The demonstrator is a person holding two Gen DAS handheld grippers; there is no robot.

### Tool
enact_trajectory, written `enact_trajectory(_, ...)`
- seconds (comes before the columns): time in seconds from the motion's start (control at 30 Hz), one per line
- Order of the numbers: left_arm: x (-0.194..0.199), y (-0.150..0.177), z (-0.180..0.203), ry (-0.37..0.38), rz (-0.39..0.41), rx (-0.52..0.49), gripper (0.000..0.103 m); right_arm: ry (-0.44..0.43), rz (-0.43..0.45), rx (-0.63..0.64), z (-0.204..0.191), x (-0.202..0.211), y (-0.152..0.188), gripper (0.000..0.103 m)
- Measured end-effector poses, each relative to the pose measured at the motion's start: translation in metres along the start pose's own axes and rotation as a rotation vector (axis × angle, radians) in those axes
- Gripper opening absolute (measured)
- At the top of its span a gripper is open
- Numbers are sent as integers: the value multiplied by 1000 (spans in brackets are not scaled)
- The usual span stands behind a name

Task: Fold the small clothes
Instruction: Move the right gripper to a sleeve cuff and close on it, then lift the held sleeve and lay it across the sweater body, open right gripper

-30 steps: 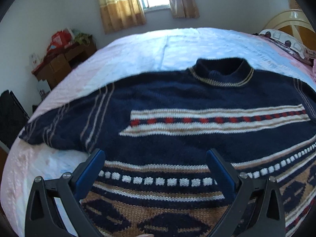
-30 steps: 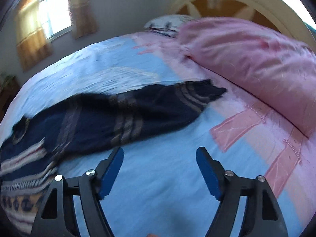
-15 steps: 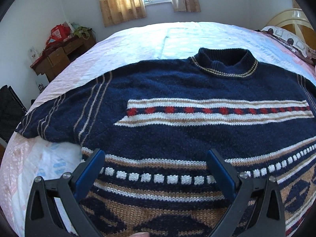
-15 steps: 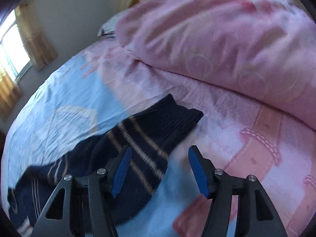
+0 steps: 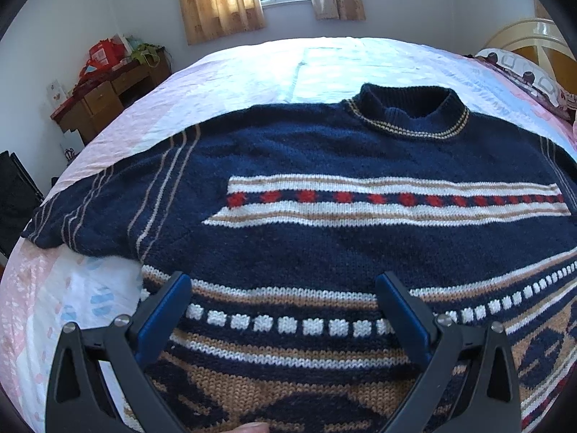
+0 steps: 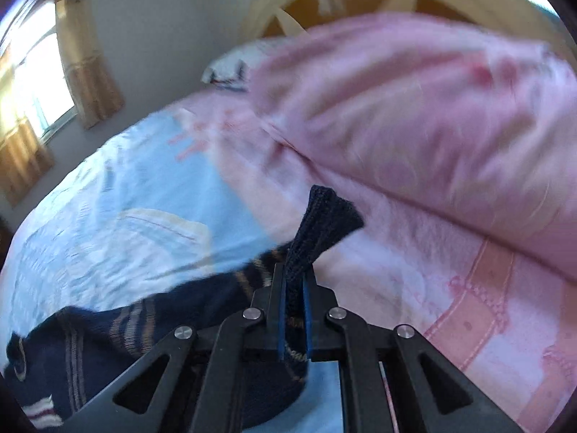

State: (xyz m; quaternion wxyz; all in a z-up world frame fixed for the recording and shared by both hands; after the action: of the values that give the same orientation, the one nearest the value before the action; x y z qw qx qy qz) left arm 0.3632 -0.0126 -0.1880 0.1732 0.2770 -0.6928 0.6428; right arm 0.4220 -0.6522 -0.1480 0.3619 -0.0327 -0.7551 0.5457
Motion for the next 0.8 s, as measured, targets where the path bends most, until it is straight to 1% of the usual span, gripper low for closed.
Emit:
enact_trajectory(0.1, 0, 0, -1, 9, 0, 8, 103, -44, 63, 72, -31, 26, -10, 7)
enact_trajectory(0.2, 0, 1, -2, 17, 1, 16, 103, -110, 122, 159, -75, 54, -16, 7)
enact_trajectory(0.37, 0, 3, -3, 33, -7, 29, 103, -238, 149, 263, -146, 91, -4, 7)
enact_trajectory(0.57, -1, 3, -4, 47, -12, 42, 103, -387, 125, 369, -231, 122, 34, 7)
enact_trajectory(0.73, -1, 4, -6, 63, -11, 58, 103, -490, 102, 491, -298, 151, 88, 7)
enact_trajectory(0.77, -1, 4, -6, 75, -13, 60, 103, -512, 95, 519, -312, 155, 101, 7)
enact_trajectory(0.8, -2, 4, -5, 103, -20, 67, 103, -531, 88, 543, -322, 159, 113, 7)
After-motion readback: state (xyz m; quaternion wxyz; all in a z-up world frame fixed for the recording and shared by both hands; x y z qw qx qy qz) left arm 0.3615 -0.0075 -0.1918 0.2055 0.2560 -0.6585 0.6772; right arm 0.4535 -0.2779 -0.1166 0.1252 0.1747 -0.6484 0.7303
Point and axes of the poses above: each gripper's, at about its wrist camera, not at the fingertips, and x roughly against the way its jaws point, z to its right, y to its underside, the point moved 5 cm from there along -x, roughly the way its jaws point, and after that the axes turned 11 degrees about z, right-handed, at the moved point
